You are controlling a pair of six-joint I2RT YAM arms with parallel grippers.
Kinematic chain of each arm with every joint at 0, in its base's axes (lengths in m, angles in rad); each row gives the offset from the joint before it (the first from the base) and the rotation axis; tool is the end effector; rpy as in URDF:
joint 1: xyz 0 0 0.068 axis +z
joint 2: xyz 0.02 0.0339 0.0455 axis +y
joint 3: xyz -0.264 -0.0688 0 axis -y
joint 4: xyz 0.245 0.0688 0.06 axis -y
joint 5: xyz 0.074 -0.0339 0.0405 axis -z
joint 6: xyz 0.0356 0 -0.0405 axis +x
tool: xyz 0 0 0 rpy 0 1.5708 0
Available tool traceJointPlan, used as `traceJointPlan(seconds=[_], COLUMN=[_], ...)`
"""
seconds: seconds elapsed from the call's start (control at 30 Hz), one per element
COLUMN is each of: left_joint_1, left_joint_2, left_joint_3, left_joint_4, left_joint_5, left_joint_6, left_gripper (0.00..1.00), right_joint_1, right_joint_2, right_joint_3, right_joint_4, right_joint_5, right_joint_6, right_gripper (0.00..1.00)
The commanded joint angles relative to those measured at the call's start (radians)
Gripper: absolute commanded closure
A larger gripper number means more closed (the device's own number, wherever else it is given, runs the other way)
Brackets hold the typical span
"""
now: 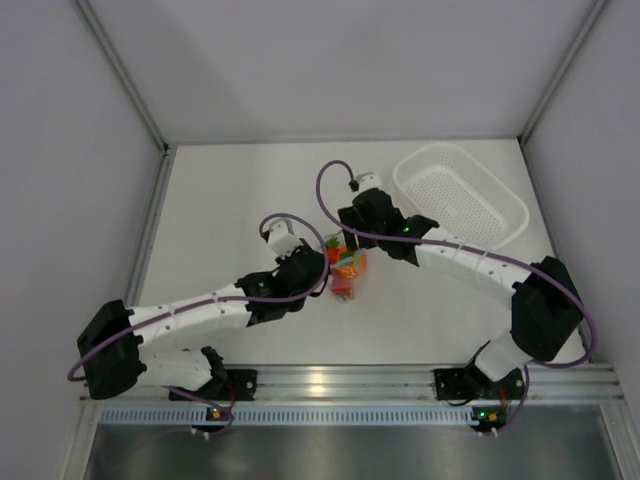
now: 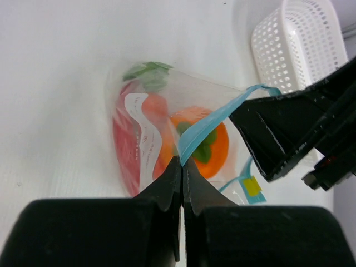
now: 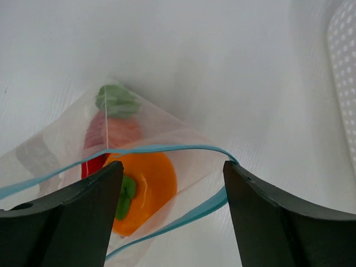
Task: Open the zip-top bag and remove the fake food
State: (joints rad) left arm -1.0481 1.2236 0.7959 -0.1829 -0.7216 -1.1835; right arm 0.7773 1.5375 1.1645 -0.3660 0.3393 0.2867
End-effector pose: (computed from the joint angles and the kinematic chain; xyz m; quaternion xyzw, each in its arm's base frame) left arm 0.1504 -0.2140 0.2570 -0.2188 0.8169 -0.2506 0.4712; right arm 0.2512 0.2305 0.2715 -0.1528 0.8912 0.0689 0.4215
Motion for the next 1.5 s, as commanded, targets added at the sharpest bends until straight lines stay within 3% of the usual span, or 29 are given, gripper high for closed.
traceJointPlan(seconds=[0.0, 0.5, 0.7, 0.93, 1.07, 1.13, 1.2, 1.23, 1.27, 1.33, 1.47], left_joint_1=[-0.001, -0.001, -0.003, -0.003, -0.003, -0.003, -0.003, -0.003, -0.003, -0.003, -0.003], left_joint_2=[0.042, 0.146, 0.148, 0.169, 0.178, 0.178, 0.18, 0.18, 0.182, 0.18, 0.182], left_joint_3=[-0.018, 0.008, 0.016, 0.016, 0.019, 0.019, 0.019, 0.017, 0.017, 0.017, 0.019], left_joint_4=[0.011, 0.014, 0.013, 0.017, 0.016, 0.019, 0.019, 0.019, 0.019, 0.019, 0.019], left_joint_5=[-0.062, -0.045, -0.032, -0.029, -0.024, -0.024, -0.025, -0.027, -0.027, -0.03, -0.03], left_joint_6=[-0.045, -0.088, -0.08, -0.093, -0.094, -0.094, -0.094, -0.094, -0.094, -0.094, -0.088], left_gripper=[1.0, 1.0, 1.0, 1.0, 1.0, 1.0, 1.0, 1.0, 1.0, 1.0, 1.0], right_joint_1=[-0.007, 0.014, 0.046, 0.073, 0.076, 0.076, 0.077, 0.077, 0.076, 0.076, 0.088], right_joint_2=[-0.014, 0.035, 0.119, 0.157, 0.174, 0.17, 0.155, 0.147, 0.142, 0.131, 0.104], right_joint_3=[-0.048, -0.059, -0.023, -0.074, -0.097, -0.115, -0.124, -0.126, -0.126, -0.121, -0.108], right_joint_4=[-0.013, 0.041, -0.013, 0.045, 0.064, 0.074, 0.096, 0.102, 0.107, 0.105, 0.087], right_joint_5=[-0.103, -0.24, -0.149, -0.178, -0.186, -0.171, -0.171, -0.171, -0.175, -0.171, -0.16], right_joint_6=[-0.015, 0.16, 0.183, 0.21, 0.218, 0.223, 0.224, 0.223, 0.22, 0.218, 0.215], right_gripper=[0.26, 0.26, 0.17, 0.07, 0.07, 0.11, 0.21, 0.27, 0.4, 0.49, 0.54])
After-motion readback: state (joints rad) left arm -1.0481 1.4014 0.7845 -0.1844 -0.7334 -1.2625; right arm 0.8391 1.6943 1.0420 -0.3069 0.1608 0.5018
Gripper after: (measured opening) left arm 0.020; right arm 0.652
